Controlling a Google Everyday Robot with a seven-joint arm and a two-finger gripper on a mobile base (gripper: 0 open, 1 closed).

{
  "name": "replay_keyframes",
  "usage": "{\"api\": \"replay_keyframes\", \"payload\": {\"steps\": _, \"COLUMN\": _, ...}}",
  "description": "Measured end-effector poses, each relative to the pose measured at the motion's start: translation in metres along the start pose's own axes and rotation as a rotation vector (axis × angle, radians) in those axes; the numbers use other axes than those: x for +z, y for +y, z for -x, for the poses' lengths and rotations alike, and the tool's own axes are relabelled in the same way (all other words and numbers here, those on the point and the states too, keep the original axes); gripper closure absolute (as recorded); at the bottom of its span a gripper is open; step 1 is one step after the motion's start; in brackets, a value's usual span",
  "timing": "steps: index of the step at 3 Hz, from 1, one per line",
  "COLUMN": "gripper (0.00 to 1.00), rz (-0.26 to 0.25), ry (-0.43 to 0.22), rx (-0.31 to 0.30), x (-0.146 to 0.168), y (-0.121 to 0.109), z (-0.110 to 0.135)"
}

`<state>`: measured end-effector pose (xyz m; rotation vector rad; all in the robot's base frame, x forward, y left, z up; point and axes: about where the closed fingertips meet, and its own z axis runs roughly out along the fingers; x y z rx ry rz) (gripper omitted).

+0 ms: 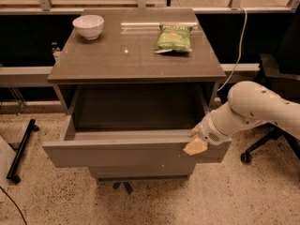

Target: Open top drawer

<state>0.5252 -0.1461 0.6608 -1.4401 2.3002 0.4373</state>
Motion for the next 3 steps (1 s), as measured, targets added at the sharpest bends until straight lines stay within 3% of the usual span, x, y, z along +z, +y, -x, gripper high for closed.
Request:
{"api": "replay_keyframes", "payload": {"steps": 2, "gripper": 0.12, "rz": 0.002, "ry": 0.001, "rx": -0.001, "x": 0.0003, "y": 0.0008, "z": 0.0005}}
{"api": "replay_keyframes", "payload": {"steps": 3, "gripper": 0.00, "rz": 0.004, "ry": 0.001, "rx": -0.002, "x": 0.0010, "y": 0.0014, "z": 0.0006}}
